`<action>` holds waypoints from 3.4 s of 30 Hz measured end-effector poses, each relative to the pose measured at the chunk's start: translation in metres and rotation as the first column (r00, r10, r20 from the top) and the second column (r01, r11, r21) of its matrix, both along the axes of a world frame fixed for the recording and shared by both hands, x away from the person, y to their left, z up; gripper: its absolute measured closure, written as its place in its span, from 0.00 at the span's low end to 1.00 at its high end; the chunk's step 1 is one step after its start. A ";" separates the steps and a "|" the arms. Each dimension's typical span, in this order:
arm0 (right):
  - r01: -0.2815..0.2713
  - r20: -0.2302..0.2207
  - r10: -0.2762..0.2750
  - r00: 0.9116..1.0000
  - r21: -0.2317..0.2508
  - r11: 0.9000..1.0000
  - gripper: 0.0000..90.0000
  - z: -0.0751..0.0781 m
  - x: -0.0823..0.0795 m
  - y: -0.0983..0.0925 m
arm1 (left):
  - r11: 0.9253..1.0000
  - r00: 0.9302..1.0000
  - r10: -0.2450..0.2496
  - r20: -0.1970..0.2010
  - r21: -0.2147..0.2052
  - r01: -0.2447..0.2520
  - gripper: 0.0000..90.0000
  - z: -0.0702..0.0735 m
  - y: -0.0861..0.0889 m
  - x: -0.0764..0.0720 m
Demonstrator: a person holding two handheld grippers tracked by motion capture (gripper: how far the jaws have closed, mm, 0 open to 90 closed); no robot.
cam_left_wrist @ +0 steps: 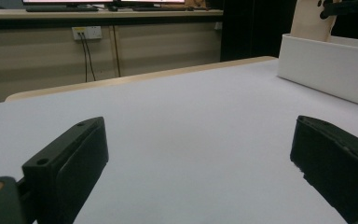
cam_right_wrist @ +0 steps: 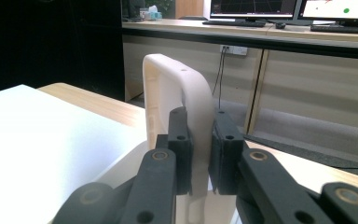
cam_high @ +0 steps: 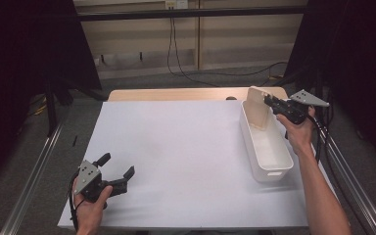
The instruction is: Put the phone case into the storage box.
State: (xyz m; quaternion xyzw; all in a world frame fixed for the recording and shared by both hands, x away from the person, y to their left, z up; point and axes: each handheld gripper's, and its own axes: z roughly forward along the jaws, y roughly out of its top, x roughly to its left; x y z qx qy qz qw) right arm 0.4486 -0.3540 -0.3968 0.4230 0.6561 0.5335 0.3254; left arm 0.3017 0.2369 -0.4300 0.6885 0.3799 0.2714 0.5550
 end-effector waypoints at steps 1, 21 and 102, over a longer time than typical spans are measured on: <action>-0.002 -0.003 0.002 1.000 -0.001 1.000 0.90 -0.001 0.001 0.000 | 1.000 1.000 -0.001 -0.002 -0.001 0.001 0.05 0.000 0.000 0.000; -0.019 0.000 0.019 1.000 -0.005 1.000 0.90 -0.005 0.016 -0.006 | 1.000 1.000 -0.005 -0.008 0.010 0.005 0.05 -0.002 -0.001 0.002; 0.073 0.005 -0.073 0.997 -0.025 0.997 0.61 -0.009 0.043 -0.007 | 1.000 1.000 -0.009 -0.019 0.012 0.010 0.04 -0.003 0.001 0.006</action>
